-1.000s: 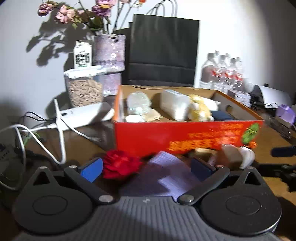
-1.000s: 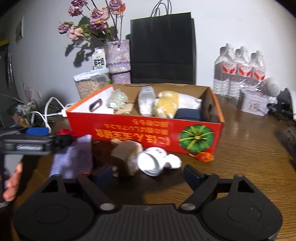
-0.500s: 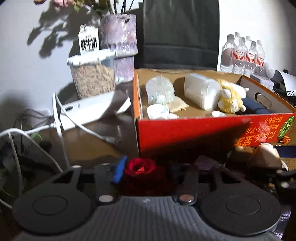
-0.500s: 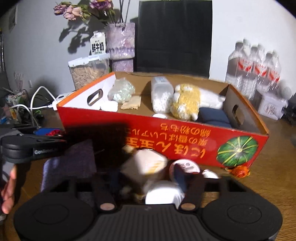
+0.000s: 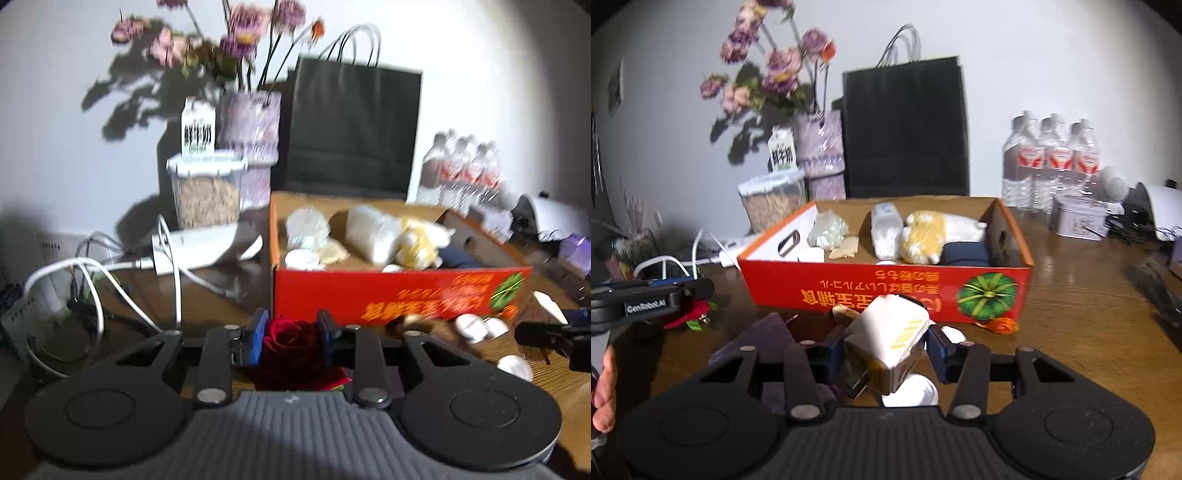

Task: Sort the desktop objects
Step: 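Grasp the red rose with the left tool while the right tool grasps the white plug, then carry the rose and plug into the cardboard box and open both tools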

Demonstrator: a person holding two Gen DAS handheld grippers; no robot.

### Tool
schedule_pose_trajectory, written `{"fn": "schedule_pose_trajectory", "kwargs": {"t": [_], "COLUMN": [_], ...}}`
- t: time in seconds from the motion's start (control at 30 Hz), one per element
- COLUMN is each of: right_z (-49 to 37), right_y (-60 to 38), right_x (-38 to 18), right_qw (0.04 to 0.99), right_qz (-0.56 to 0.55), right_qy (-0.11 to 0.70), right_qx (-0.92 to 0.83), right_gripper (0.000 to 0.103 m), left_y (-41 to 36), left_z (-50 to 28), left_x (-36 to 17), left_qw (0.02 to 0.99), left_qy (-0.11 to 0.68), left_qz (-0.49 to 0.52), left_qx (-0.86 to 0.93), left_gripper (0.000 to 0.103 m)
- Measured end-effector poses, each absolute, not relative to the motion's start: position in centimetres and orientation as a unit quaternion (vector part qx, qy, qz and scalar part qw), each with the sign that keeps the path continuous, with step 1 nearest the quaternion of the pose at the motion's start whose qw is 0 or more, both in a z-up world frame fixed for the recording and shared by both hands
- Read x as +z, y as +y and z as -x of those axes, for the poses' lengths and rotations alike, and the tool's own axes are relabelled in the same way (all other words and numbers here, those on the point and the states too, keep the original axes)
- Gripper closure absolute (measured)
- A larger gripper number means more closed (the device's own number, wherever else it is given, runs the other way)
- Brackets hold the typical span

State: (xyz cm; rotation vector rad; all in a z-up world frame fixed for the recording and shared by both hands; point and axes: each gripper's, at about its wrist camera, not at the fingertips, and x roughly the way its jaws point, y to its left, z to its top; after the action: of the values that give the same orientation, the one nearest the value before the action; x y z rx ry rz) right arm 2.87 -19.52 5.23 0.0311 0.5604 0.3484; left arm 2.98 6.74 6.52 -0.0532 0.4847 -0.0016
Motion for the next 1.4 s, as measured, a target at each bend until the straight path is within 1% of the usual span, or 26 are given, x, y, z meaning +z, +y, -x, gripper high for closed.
{"fn": "schedule_pose_trajectory", "kwargs": {"t": [0.17,0.27,0.33,0.53,0.77,0.93,1.03,1.07,1.13,1.2,1.27,1.4], "right_z": [0.2,1.7,2.4,3.2,2.3,-1.9,-6.8,-9.1,-13.5,-18.2,-21.6,-25.5], "right_y": [-22.4,-23.9,-24.6,-25.8,-26.4,-25.9,-24.3,-23.7,-22.1,-20.2,-18.5,-16.4], "right_x": [6.8,7.2,7.1,6.6,7.3,9.6,10.7,10.8,10.4,9.1,7.8,5.2], "right_qw": [0.952,0.956,0.956,0.955,0.954,0.948,0.942,0.937,0.928,0.91,0.896,0.875], "right_qz": [-0.038,-0.046,-0.049,-0.061,-0.073,-0.083,-0.07,-0.065,-0.05,-0.025,-0.019,0.001], "right_qy": [0.253,0.245,0.245,0.252,0.245,0.233,0.243,0.257,0.285,0.337,0.379,0.435], "right_qx": [0.166,0.155,0.151,0.142,0.157,0.197,0.221,0.229,0.236,0.24,0.23,0.212], "right_gripper": [0.057,0.057,0.057,0.057,0.057,0.057,0.057,0.057,0.057,0.057,0.057,0.057], "left_y": [5.9,5.5,5.1,3.5,3.1,3.1,3.3,3.3,3.4,3.4,2.8,2.1], "left_z": [-0.6,0.6,1.3,2.7,1.5,-2.5,-6.9,-8.3,-12.6,-16.6,-20.1,-23.9], "left_x": [9.3,10.2,10.3,10.3,11.0,12.3,13.2,13.3,12.9,11.6,9.7,7.1], "left_qw": [0.975,0.974,0.971,0.969,0.969,0.967,0.966,0.964,0.952,0.936,0.92,0.916], "left_qy": [0.215,0.215,0.219,0.225,0.225,0.221,0.226,0.232,0.27,0.314,0.359,0.384], "left_qz": [0.037,0.056,0.068,0.059,0.053,0.053,0.044,0.044,0.047,0.067,0.057,0.021], "left_qx": [-0.027,-0.054,-0.066,-0.079,-0.09,-0.114,-0.116,-0.118,-0.133,-0.144,-0.143,-0.113], "left_gripper": [0.073,0.073,0.073,0.073,0.073,0.073,0.073,0.073,0.073,0.073,0.073,0.073]}}
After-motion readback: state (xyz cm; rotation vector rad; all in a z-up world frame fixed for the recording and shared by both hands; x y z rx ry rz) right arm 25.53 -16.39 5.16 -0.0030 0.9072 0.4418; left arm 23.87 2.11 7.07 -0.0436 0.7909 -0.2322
